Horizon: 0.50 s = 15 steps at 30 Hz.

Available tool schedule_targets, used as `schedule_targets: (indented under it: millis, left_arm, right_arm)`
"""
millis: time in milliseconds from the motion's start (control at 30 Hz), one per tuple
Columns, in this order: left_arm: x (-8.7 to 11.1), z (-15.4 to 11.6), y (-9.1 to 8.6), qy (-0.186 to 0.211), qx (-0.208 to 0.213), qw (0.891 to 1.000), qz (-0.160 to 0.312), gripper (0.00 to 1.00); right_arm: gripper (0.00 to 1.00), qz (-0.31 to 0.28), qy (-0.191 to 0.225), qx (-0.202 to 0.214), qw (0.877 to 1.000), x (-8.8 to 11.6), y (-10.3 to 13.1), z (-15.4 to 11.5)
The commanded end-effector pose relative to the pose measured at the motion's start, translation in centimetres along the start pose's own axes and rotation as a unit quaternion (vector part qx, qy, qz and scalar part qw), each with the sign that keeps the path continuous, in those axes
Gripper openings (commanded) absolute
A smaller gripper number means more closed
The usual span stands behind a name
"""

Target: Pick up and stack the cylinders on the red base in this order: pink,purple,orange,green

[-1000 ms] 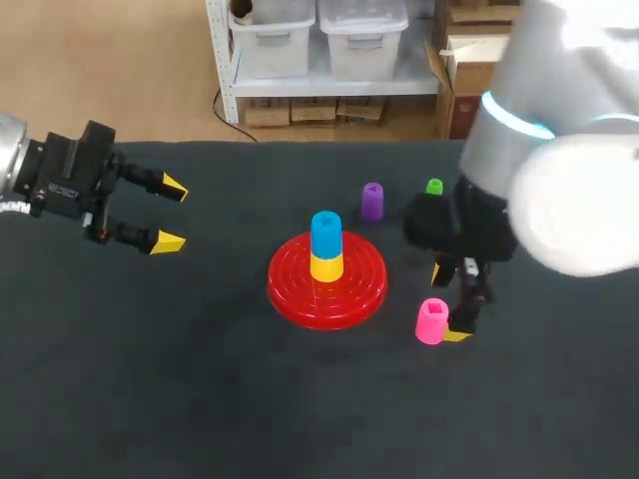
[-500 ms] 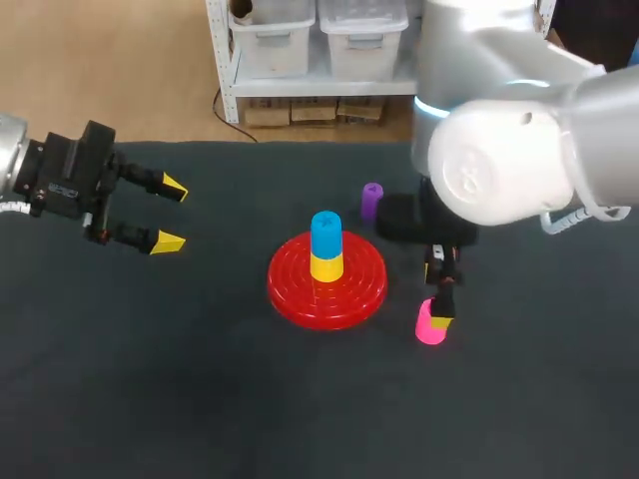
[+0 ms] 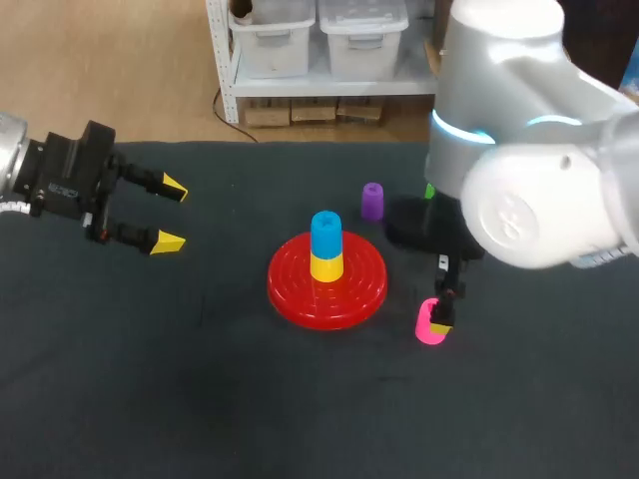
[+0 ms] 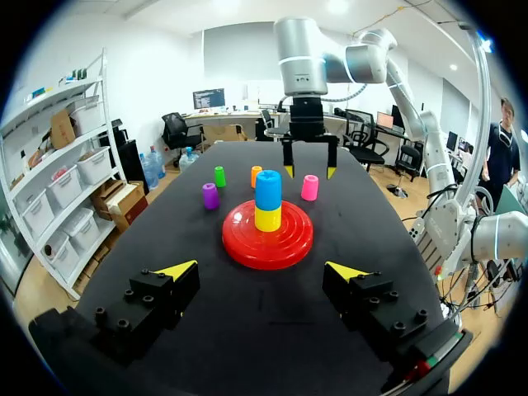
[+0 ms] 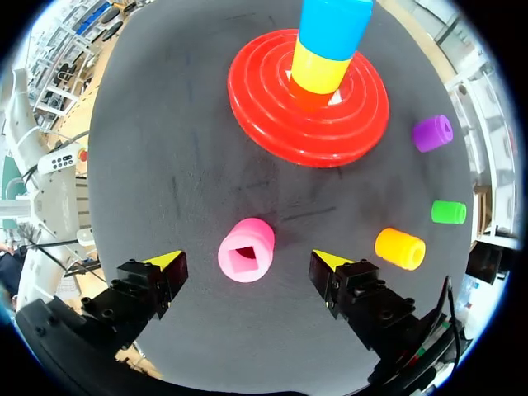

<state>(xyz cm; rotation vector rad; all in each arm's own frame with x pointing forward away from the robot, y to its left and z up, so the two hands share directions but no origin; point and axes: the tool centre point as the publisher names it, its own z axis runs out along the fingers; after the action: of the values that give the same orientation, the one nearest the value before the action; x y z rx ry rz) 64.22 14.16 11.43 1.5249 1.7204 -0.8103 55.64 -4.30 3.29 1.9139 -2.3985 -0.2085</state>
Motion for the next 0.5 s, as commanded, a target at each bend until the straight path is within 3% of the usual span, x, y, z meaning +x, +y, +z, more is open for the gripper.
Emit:
schedule_targets:
  millis: [33,467,500]
  left_arm:
    - [0.14,0.03,0.00,-0.001,-0.001,1.000,0.001,1.00]
    - [0.14,0.03,0.00,-0.001,-0.001,1.000,0.001,1.00]
    - [0.14,0.03,0.00,-0.001,-0.001,1.000,0.001,1.00]
  right_arm:
    - [0.92,0.000,-0.003,0.027,1.000,0.25,0.57,0.28]
    - [0.55,0.003,0.016,0.038,0.999,0.04,0.58,0.65]
    - [0.48,0.007,0.017,0.045,0.999,0.14,0.52,0.72]
